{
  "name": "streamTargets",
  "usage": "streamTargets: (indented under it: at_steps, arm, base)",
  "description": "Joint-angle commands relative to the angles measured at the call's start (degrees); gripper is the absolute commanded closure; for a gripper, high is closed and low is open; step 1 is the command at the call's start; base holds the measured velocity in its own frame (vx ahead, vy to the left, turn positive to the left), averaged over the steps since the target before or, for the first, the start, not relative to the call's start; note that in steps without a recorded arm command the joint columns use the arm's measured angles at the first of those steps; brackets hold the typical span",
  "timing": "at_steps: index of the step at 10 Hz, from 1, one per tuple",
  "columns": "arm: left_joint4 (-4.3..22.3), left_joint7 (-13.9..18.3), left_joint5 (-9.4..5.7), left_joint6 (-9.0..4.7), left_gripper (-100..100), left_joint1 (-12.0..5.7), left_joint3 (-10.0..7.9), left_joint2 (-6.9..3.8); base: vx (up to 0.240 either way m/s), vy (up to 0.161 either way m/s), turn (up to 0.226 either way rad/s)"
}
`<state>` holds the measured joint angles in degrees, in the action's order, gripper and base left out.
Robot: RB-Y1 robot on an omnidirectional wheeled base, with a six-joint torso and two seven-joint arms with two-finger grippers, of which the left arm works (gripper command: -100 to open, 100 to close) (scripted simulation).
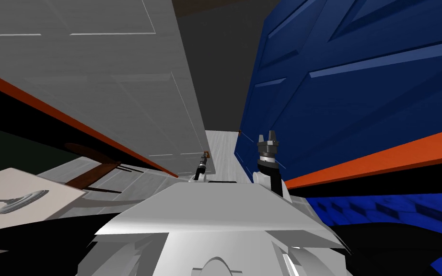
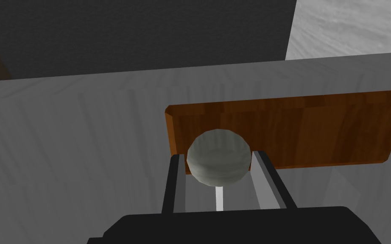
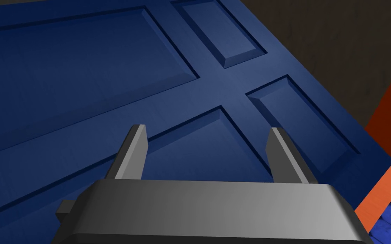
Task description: Push the door open
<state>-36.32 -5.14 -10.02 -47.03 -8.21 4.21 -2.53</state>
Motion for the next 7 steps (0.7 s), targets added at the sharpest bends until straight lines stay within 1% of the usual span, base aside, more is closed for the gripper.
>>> streamTargets:
  at_steps: [1, 3, 4, 7]
  arm:
    - [0.0, 0.0, 0.0, -0.05, 100, 0.07, 0.01, 0.02]
    - [0.0, 0.0, 0.0, -0.05, 100, 0.07, 0.01, 0.02]
    - [0.2, -0.4, -0.28, 0.02, 100, 0.03, -0.55, -0.35]
    - [0.3, -1.1, -0.75, -0.06, 100, -0.13, -1.47, -0.81]
  base:
    - [-0.01, 0.001, 0.0]
    - [-0.003, 0.0, 0.001]
    - [0.107, -0.006, 0.034]
    - [0.153, -0.019, 0.036]
